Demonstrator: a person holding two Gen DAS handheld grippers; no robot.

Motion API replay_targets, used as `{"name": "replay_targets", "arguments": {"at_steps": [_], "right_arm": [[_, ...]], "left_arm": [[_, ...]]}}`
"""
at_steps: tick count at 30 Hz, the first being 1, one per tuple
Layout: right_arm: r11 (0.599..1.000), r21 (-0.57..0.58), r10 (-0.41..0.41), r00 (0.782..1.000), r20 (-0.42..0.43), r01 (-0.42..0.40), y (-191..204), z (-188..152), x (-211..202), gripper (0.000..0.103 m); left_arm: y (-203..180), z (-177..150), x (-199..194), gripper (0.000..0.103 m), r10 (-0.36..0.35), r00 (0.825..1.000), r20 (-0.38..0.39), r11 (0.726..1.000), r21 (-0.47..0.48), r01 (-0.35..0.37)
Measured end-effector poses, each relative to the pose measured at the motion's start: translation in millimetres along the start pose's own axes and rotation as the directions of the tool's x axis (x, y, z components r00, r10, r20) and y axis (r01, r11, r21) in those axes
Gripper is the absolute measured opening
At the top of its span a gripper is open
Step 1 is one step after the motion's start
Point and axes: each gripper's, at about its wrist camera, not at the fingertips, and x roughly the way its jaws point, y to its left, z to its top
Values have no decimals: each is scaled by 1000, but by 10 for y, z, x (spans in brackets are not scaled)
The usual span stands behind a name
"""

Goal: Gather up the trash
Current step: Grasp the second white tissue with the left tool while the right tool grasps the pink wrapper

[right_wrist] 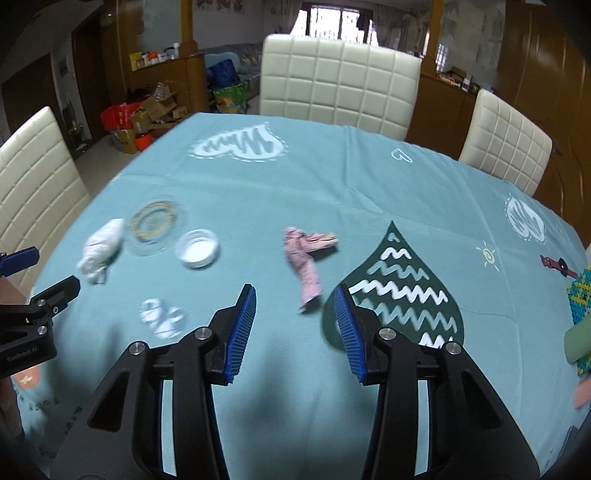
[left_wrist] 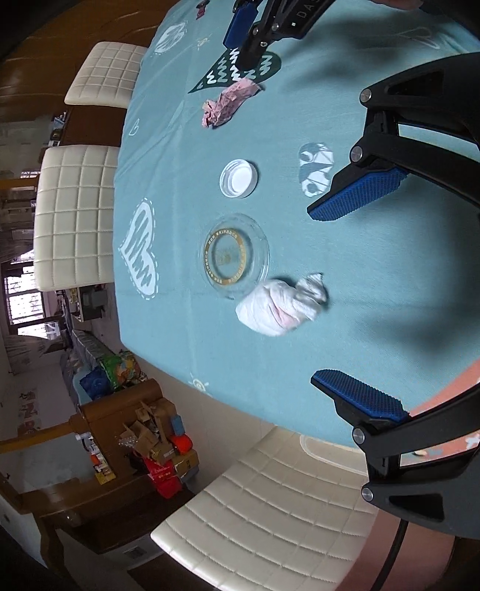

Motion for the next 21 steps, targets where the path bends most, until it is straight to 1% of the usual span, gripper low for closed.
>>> {"name": "replay_targets", "arguments": {"at_steps": [4,6,12,13,14,15,16,17,18,19,20,21], "right_arm": [[1000,20,15,999,-40,-14,-100,60,283,46],[999,30,27,998,-57,-25,-136,83,418,46],[998,46,51,995,-87,-47,-142,141,641,46],[998,44,54,995,-89,-50,-145,139,665,45],[998,39,55,995,-87,-52,-133,136,676,37],[998,35,54,995,-88,-51,-117,136,679,34],[998,30,56,994,-89,-53,-97,127,680,34],[998,23,57,994,-88,-55,-79,118,676,31],[999,7,50,995,-85,-49,-47,106,662,28],[999,-17,32,997,-75,-33,-6,95,636,22],[999,-38,19,998,-58,-21,35,86,594,19],[998,-55,19,999,-39,-21,73,79,538,18]], "left_arm": [[-19,94,257,81,17,999,-40,1000,-13,-18],[4,149,374,81,11,999,-54,1000,-27,-12],[32,171,649,81,15,995,-100,999,-31,-18],[28,168,677,81,15,995,-103,999,-26,-18],[22,160,683,80,15,995,-99,1000,-21,-17],[11,150,676,79,20,996,-87,1000,-14,-21],[2,144,669,74,22,997,-79,1000,-8,-22],[-3,145,665,65,15,997,-74,1000,-5,-15],[-9,151,658,60,-2,997,-71,1000,-6,1],[-22,162,644,51,-20,997,-73,1000,-2,20],[-33,169,636,40,-19,997,-73,1000,6,20],[-40,171,628,33,-5,997,-72,1000,17,6]]}}
